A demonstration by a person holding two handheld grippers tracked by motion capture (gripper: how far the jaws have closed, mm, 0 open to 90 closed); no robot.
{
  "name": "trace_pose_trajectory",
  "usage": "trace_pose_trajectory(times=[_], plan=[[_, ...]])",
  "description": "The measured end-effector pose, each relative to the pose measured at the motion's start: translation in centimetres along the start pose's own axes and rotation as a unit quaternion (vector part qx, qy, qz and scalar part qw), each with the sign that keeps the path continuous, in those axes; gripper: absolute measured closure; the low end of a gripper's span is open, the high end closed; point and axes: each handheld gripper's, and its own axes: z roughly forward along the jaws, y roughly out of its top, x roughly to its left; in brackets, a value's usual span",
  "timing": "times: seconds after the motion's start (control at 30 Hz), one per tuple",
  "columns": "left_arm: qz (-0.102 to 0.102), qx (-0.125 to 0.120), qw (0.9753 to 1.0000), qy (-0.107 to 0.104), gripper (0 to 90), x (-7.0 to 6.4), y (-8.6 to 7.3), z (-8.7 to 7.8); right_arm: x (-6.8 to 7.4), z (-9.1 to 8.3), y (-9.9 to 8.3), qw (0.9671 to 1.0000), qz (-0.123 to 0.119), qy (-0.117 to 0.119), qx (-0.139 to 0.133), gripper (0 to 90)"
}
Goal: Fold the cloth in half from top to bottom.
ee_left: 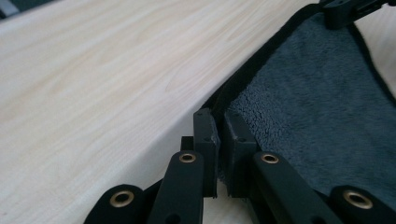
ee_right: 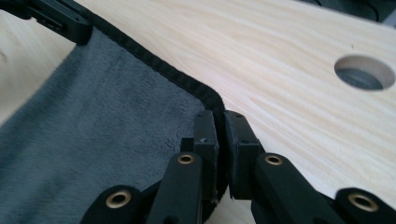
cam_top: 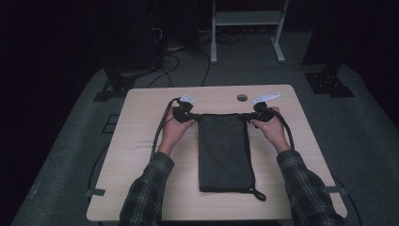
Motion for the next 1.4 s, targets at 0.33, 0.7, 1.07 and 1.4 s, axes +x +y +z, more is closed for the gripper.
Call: trace_pose_trajectory(times=[0.33, 0.7, 1.07, 1.4], plan=[[0.023, -0.022, 0.9986, -0.041, 85.4, -1.9, -1.0, -3.2, 1.7, -3.1, -1.2, 0.9981, -0.01, 0.043, -0.043, 83.3], [0.025, -0.025, 0.9965, -0.075, 85.3, -5.0, -3.1, -5.3, 4.1, -5.3, -4.0, 0.9962, -0.025, 0.068, -0.048, 83.2], [0.03, -0.018, 0.9943, -0.101, 85.3, -7.5, -5.7, -6.7, 6.9, -7.2, -6.7, 0.9948, -0.041, 0.086, -0.036, 83.1], [0.035, -0.006, 0.9919, -0.121, 85.3, -10.2, -7.9, -8.1, 9.5, -9.1, -8.9, 0.9928, -0.055, 0.102, -0.029, 83.0]])
